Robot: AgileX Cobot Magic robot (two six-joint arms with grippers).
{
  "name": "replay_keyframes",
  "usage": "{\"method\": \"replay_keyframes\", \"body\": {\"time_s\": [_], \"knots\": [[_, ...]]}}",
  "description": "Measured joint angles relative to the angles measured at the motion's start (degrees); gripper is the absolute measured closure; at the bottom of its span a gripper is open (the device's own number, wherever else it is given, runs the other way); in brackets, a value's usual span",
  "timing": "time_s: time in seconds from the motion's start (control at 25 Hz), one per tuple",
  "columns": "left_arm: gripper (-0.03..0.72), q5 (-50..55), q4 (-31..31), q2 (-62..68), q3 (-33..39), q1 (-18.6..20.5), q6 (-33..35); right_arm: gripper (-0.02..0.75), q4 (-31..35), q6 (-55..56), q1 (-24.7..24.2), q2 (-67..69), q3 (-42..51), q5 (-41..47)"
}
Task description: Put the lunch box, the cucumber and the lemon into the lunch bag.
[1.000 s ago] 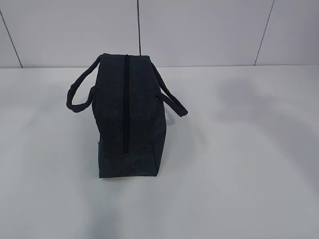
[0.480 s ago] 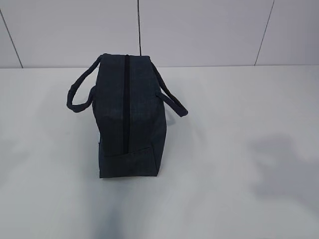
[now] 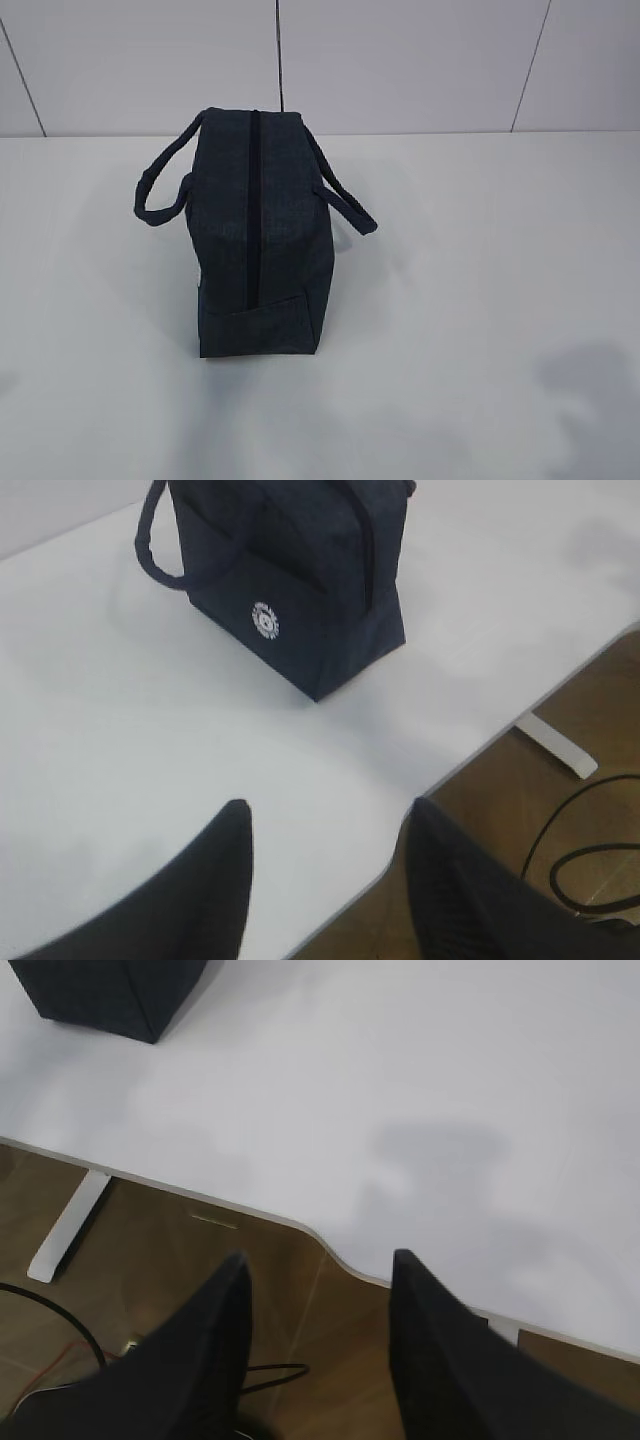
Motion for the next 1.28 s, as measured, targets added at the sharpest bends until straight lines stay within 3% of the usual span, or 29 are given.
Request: {"method": "replay_keyframes", "body": {"time_s": [0.2,0.92,1.28], "knots": [[0.344,1.0,0.4,-0.3,3.0,0.0,0.0,0.396,-2.1,0.1,0.0,-3.3,2.2,0.7],[0.407,7.7,0.9,-13.3,2.9,-0.1,-0.1,0.396,-3.6,0.1,0.0,-6.1,2.8,-0.4],[0.416,8.6,1.3,-13.4,3.7,-0.1,-0.1,0.396,-3.7,0.7,0.0,-6.2,4.4,-3.3]]}}
